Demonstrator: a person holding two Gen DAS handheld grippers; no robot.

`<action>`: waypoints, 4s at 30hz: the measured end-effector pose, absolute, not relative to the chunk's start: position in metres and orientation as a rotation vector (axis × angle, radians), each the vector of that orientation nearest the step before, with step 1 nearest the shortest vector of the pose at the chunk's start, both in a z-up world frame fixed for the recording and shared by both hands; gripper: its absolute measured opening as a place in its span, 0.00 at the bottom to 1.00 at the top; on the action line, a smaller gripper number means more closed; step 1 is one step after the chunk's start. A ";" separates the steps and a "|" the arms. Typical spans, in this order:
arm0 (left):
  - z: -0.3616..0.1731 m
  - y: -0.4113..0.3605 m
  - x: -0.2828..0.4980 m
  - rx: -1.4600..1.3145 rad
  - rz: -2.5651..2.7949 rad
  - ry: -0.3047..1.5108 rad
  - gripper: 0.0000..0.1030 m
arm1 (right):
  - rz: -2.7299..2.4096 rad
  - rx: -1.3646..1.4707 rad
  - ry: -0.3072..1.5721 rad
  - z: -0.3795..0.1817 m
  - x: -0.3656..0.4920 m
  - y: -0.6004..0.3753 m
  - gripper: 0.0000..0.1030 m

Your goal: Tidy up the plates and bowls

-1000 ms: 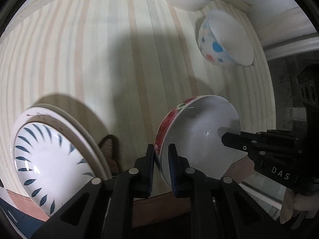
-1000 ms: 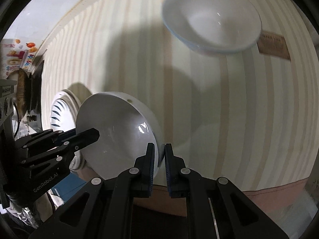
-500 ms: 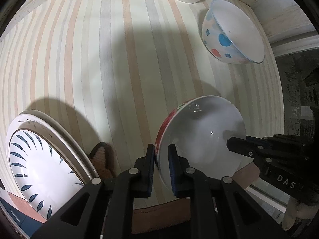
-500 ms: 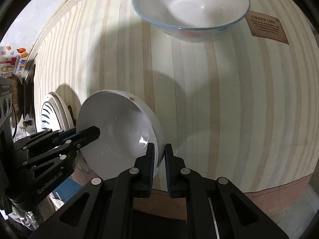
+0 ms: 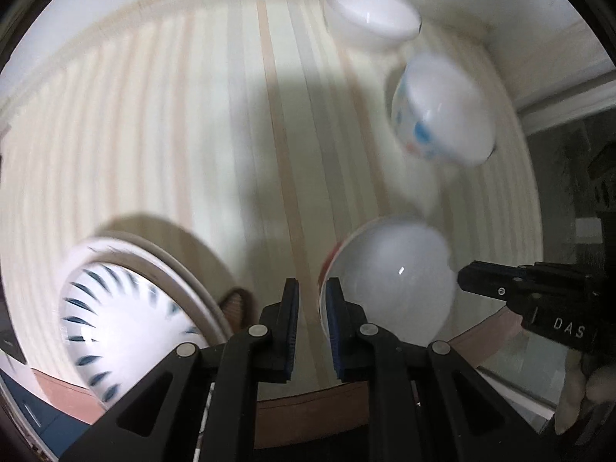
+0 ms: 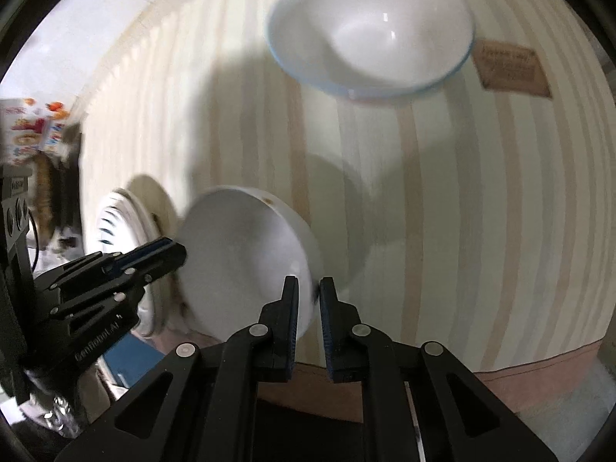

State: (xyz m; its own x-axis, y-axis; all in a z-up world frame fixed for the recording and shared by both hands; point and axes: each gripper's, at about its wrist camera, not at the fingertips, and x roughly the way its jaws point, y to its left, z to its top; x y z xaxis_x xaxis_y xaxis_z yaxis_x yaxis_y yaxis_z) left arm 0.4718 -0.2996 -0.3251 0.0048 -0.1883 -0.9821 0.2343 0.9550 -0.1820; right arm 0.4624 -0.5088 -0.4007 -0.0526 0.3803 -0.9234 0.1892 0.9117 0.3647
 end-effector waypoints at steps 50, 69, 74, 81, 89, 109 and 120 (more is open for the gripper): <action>-0.306 -0.396 0.567 0.077 -0.453 1.476 0.10 | 0.034 0.504 1.421 -0.357 0.539 -0.594 0.10; -0.294 -0.332 0.490 0.062 -0.419 1.505 0.10 | 0.139 0.478 1.476 -0.339 0.453 -0.519 0.10; -0.317 -0.329 0.481 0.077 -0.405 1.553 0.10 | 0.139 0.471 1.523 -0.360 0.440 -0.510 0.10; -0.344 -0.341 0.476 0.113 -0.397 1.599 0.10 | 0.111 0.458 1.568 -0.383 0.436 -0.510 0.10; -0.355 -0.346 0.474 0.169 -0.390 1.608 0.10 | 0.103 0.472 1.590 -0.394 0.436 -0.513 0.10; -0.362 -0.353 0.474 0.281 -0.359 1.575 0.10 | 0.115 0.501 1.631 -0.403 0.442 -0.514 0.10; -0.330 -0.331 0.487 0.203 -0.364 1.523 0.10 | 0.129 0.593 1.612 -0.397 0.445 -0.530 0.10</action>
State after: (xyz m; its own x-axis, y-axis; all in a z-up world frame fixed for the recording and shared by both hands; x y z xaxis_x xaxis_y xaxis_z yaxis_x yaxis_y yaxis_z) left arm 0.4866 -0.3310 -0.3301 0.0082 -0.1053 -0.9944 0.3553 0.9299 -0.0955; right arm 0.4450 -0.5296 -0.3973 -0.0148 0.4450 -0.8954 0.2966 0.8571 0.4211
